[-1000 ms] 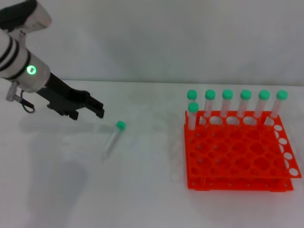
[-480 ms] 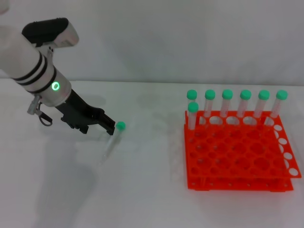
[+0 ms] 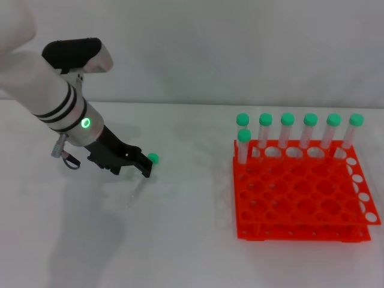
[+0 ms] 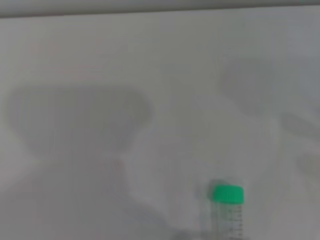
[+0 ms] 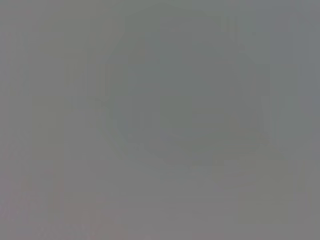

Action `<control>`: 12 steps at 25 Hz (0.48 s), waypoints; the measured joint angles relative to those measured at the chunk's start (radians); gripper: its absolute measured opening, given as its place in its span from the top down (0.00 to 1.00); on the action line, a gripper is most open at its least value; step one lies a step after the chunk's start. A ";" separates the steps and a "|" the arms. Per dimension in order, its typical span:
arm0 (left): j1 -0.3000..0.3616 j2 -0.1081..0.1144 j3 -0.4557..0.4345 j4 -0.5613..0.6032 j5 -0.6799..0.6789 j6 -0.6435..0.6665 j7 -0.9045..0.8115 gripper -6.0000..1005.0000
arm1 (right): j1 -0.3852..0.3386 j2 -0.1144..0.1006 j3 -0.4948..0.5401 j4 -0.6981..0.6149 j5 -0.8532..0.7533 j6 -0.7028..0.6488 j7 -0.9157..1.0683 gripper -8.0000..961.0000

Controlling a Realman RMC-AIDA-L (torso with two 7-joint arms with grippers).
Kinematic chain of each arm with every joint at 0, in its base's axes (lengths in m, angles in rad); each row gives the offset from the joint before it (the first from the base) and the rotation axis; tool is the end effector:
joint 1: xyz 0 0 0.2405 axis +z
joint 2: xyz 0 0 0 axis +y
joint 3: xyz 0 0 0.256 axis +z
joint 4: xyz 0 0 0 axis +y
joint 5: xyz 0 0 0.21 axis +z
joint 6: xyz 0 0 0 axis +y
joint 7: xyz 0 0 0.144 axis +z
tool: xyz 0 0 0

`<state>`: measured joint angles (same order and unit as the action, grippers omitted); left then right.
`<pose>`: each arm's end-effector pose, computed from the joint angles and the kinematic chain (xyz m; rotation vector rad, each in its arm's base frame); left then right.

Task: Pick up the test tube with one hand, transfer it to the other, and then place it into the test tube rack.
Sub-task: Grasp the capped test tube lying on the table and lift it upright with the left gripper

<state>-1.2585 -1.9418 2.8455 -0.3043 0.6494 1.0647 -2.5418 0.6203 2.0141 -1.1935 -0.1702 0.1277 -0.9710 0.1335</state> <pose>-0.2206 0.4576 0.0087 -2.1162 -1.5427 0.3043 0.3245 0.4141 0.0839 -1.2889 0.5218 0.6585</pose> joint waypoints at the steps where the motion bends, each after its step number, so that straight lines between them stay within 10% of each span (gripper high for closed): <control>1: 0.000 -0.001 0.000 0.001 0.000 -0.002 0.002 0.19 | 0.000 0.000 0.000 0.000 0.000 0.000 0.000 0.12; 12: 0.012 -0.016 0.000 0.015 0.019 -0.011 0.006 0.49 | -0.005 -0.001 0.000 0.000 0.004 0.000 0.001 0.12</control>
<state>-1.2466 -1.9574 2.8455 -0.2896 0.6686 1.0537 -2.5362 0.6151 2.0130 -1.1933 -0.1703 0.1315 -0.9711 0.1345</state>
